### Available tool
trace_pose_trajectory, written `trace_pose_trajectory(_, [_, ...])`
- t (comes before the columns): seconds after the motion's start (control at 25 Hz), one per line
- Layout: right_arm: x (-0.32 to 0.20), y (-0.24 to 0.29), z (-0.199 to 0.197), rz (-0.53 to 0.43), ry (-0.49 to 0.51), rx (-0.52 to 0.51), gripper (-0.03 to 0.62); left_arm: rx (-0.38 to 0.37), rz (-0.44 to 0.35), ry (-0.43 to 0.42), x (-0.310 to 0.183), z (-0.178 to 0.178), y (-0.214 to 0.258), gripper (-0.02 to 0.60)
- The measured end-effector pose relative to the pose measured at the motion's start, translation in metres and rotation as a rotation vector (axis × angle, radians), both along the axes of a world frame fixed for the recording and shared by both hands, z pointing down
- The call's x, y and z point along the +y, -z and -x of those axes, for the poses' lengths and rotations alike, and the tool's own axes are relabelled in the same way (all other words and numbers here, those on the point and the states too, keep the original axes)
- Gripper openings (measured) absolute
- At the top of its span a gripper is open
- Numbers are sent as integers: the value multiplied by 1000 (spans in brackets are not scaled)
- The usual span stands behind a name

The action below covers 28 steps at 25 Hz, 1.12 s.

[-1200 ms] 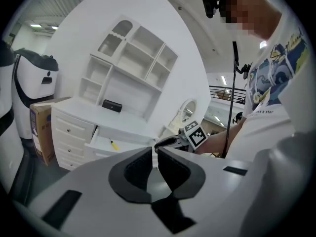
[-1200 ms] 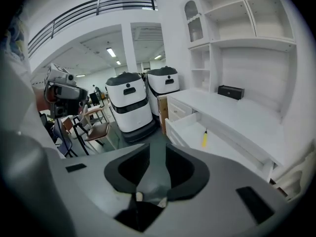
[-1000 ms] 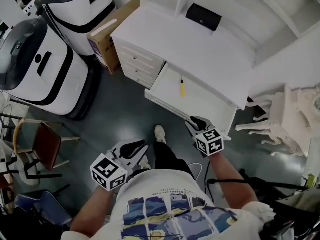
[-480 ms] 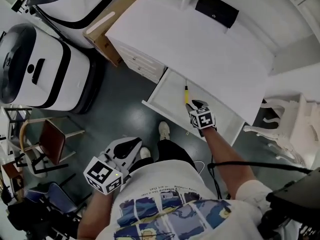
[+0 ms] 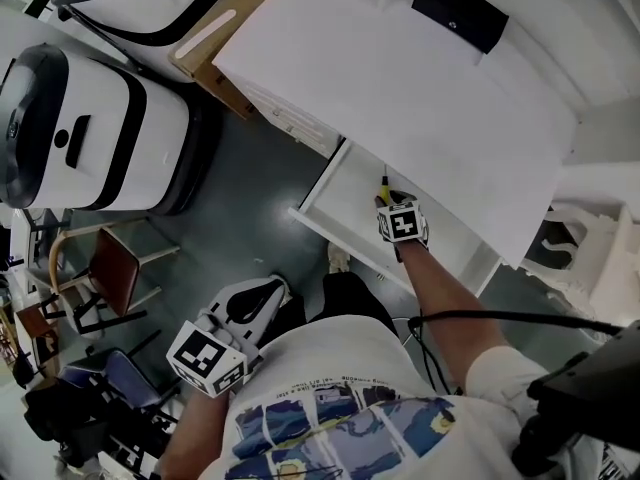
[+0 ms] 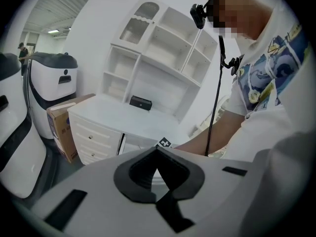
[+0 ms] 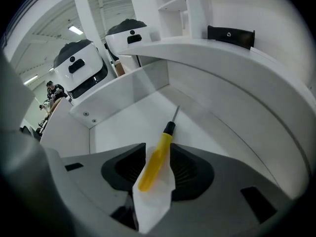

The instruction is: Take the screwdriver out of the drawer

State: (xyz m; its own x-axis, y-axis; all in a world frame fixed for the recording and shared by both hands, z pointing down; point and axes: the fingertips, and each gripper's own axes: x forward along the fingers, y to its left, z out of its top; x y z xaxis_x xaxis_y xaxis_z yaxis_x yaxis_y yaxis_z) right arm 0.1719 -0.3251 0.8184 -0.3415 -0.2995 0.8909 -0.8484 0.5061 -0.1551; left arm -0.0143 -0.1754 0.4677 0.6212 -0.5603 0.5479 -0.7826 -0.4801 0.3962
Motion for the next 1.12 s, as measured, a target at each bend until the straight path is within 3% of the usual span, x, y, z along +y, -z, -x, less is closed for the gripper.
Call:
trace_pose_trajectory(0.68, [0, -19, -8, 22, -59, 104, 100, -15, -26, 13, -8, 31, 7, 12])
trace_pose_trajectory(1.12, [12, 18, -6, -3, -27, 128, 97, 30, -81, -13, 1, 55, 14, 13])
